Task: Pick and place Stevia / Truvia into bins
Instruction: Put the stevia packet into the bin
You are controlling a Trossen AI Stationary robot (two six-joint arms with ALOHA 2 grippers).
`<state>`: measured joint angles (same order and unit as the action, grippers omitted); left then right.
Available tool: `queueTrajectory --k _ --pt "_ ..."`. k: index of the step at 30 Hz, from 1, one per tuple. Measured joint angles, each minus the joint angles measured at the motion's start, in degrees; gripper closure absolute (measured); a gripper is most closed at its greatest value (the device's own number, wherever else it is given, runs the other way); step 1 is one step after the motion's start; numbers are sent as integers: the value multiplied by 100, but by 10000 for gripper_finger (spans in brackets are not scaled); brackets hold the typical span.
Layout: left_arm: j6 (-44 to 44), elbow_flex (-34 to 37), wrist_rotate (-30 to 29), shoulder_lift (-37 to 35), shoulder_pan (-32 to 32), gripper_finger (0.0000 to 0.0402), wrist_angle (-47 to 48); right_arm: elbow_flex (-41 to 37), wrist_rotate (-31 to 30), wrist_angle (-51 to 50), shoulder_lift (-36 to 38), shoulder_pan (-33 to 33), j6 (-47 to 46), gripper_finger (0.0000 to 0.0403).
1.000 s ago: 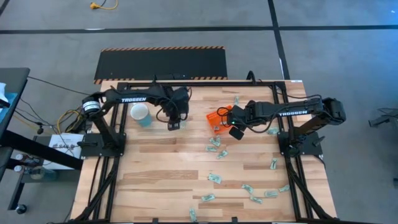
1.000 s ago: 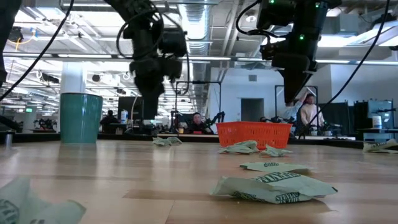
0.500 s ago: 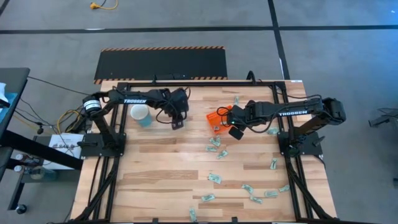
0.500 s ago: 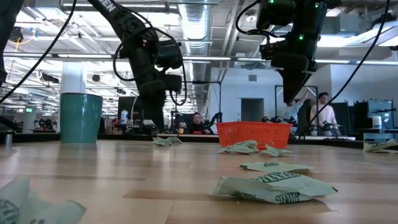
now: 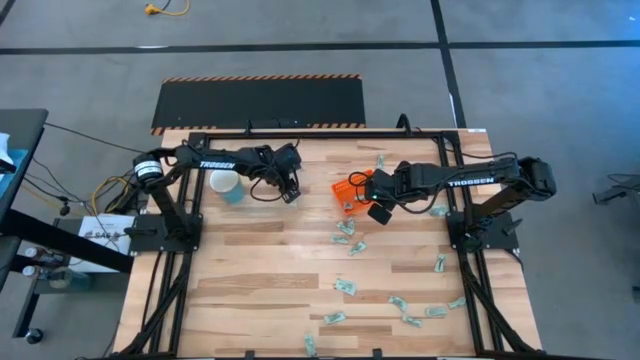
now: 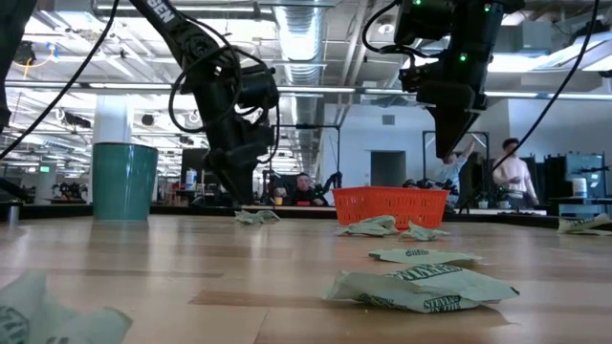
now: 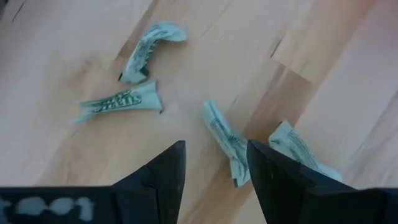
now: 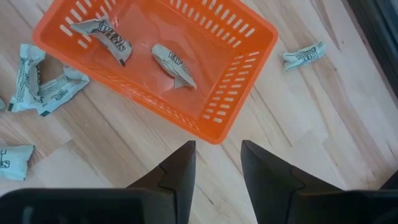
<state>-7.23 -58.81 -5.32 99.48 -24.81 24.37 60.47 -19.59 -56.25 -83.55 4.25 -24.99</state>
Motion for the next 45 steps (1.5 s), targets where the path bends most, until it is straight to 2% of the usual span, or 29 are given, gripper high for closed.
queueTrajectory --k 12,18,24,28,37,45 --pt "-326 -2 -2 522 106 242 -230 -2 0 102 0 0 7 282" --pt "-392 -9 -77 550 101 242 -353 -2 0 108 0 0 11 282" --pt "110 -13 -105 553 93 247 -280 -2 0 120 0 0 11 282" --pt "430 -13 -64 553 93 278 -230 -2 0 120 0 0 11 282" --pt "710 -27 -271 560 89 389 -224 -2 0 120 0 0 11 282" --pt "731 -560 -370 542 80 400 22 -2 0 98 0 0 11 282"
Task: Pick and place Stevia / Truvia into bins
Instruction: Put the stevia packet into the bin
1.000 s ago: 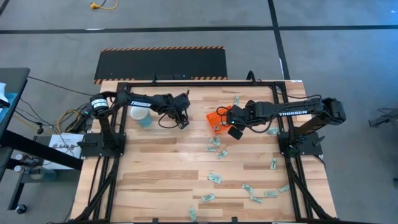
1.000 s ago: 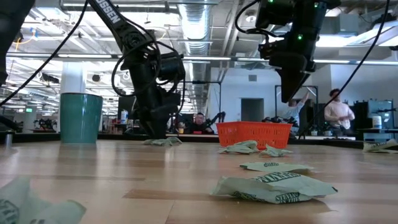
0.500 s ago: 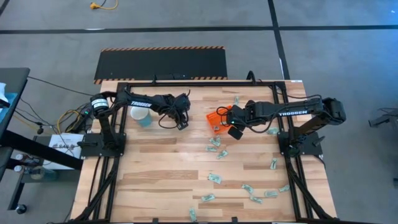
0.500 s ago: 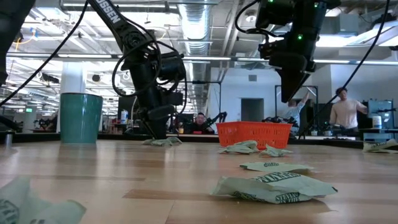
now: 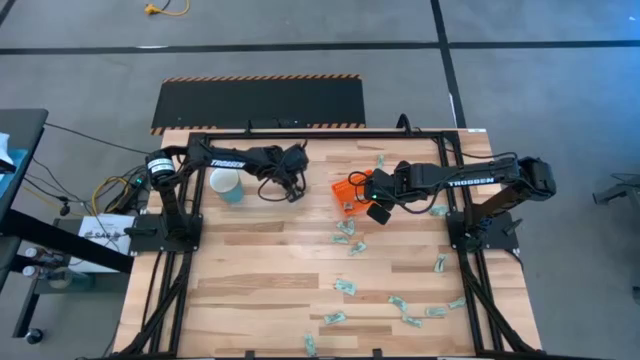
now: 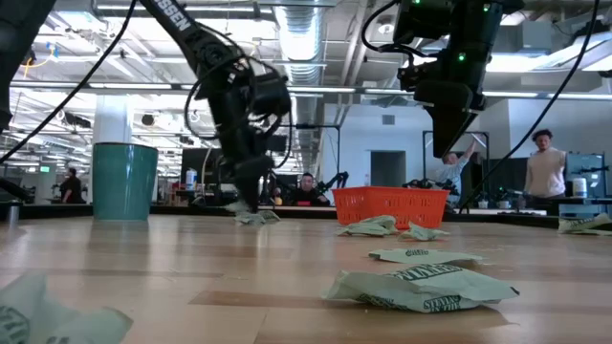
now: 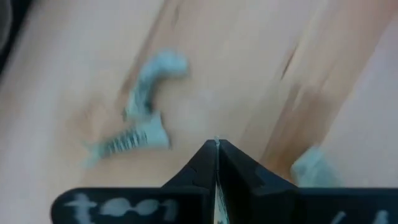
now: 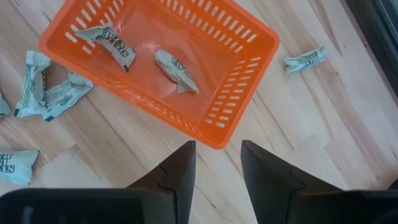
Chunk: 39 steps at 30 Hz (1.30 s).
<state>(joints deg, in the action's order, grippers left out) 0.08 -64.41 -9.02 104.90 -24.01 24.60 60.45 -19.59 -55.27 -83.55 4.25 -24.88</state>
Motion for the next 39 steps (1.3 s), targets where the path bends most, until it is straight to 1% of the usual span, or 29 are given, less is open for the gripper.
queueTrajectory --k 2,4,7,10,12,14,16,17,18,19,22,32,35,37,39 --pt "6 -232 129 -10 24 400 -1 0 0 -34 0 0 -9 282" --pt "118 -429 368 -14 72 401 -325 0 -7 -97 0 0 -15 282" --pt "241 -606 907 -18 180 401 -1139 0 -163 -240 0 0 -18 282" --pt "238 -625 1427 -24 277 401 -2056 0 -316 -448 0 0 -139 282" --pt "238 -625 1691 4 345 401 -2484 0 -381 -614 0 0 -240 282" --pt "236 -627 1885 45 393 401 -2701 0 -494 -787 0 0 -339 282" --pt "242 -636 1935 214 472 401 -3088 0 -591 -922 -1 0 -419 282" --pt "240 -621 1998 257 494 401 -3078 0 -629 -971 0 0 -465 282" --pt "241 -609 2088 367 532 401 -3206 0 -634 -982 0 1 -490 282" --pt "240 -628 2189 488 566 401 -3524 0 -643 -974 0 2 -514 282" --pt "234 -633 2552 733 606 401 -3873 2 -645 -955 0 0 -518 282" --pt "210 -625 2571 820 592 401 -3908 0 -644 -916 0 -4 -512 282" --pt "326 -625 2573 820 595 401 -3879 0 -643 -900 0 -4 -509 282" --pt "353 -625 2645 820 595 395 -3869 0 -643 -900 0 -4 -509 282" --pt "362 -625 2775 820 594 380 -3865 0 -643 -898 0 -10 -510 282"
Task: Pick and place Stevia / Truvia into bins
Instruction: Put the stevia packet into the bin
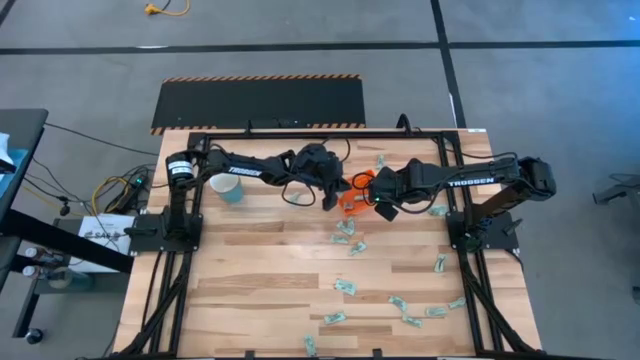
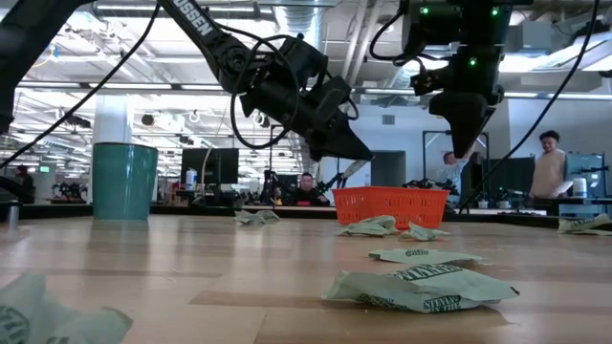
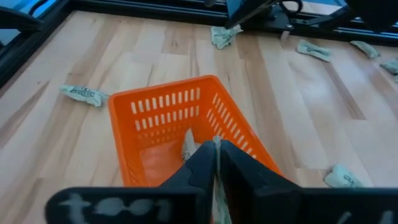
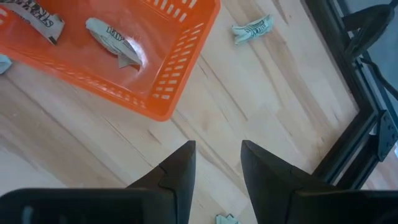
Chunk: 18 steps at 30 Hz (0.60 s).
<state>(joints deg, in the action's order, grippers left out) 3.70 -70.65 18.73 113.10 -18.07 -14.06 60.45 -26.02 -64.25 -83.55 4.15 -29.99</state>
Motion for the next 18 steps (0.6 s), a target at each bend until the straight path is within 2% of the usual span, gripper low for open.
queueTrajectory --k 6,10,15,18 --pt "-1 0 95 -8 -10 313 114 0 -1 21 0 -1 -1 282" --pt "-106 -7 100 -311 -98 281 595 0 0 23 0 -1 -1 282" --pt "-69 -11 -2 -1066 -171 267 2309 0 -2 24 0 -1 1 282" --pt "-93 -17 -244 -1572 -185 266 3826 0 -2 35 0 -1 1 282"
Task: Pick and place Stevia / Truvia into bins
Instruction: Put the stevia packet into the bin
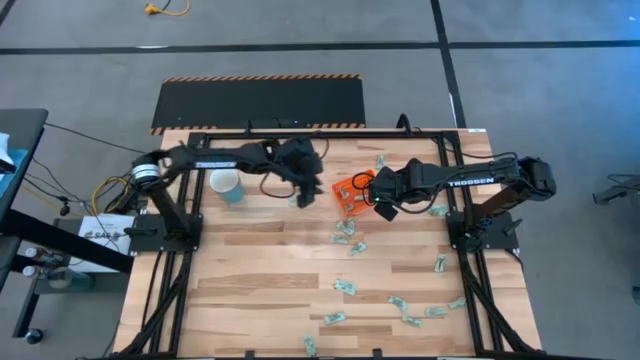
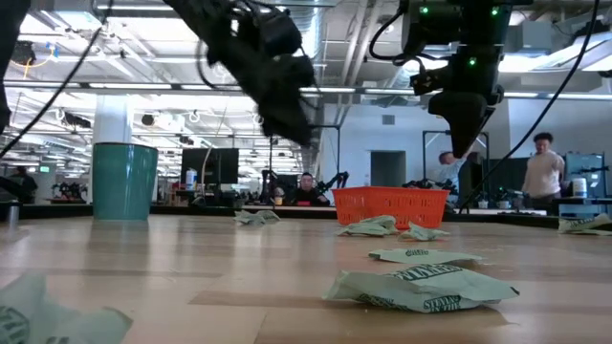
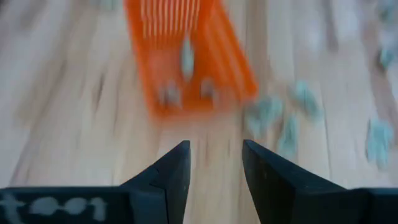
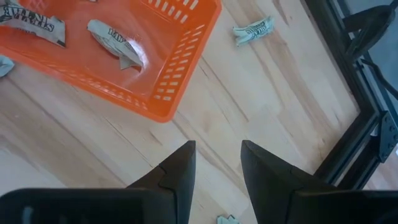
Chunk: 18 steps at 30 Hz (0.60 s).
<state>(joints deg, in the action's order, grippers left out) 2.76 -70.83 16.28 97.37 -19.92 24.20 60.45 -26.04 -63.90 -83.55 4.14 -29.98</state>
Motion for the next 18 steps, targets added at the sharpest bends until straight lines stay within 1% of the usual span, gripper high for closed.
queueTrajectory --k 2,4,5,6,8,10,12,16,18 --pt "26 0 -328 -185 0 266 945 0 0 9 0 0 0 282" --pt "-21 6 -832 -261 36 266 1569 0 0 15 0 0 4 282" --pt "-129 38 -1114 -270 53 266 1717 0 0 20 0 0 2 282" --pt "-259 105 -1338 -271 66 266 1729 0 0 29 0 0 2 282" --pt "-404 324 -1490 -261 76 266 1681 0 2 32 0 0 2 282" --pt "-522 570 -1467 -259 79 266 1446 0 20 46 -2 0 0 282" --pt "-827 789 -1410 -257 78 266 1105 0 41 52 0 0 0 282" --pt "-1917 924 -1398 -253 15 266 809 0 40 55 0 0 0 282" --pt "-2051 947 -1468 -253 9 266 784 0 42 61 0 0 0 282"
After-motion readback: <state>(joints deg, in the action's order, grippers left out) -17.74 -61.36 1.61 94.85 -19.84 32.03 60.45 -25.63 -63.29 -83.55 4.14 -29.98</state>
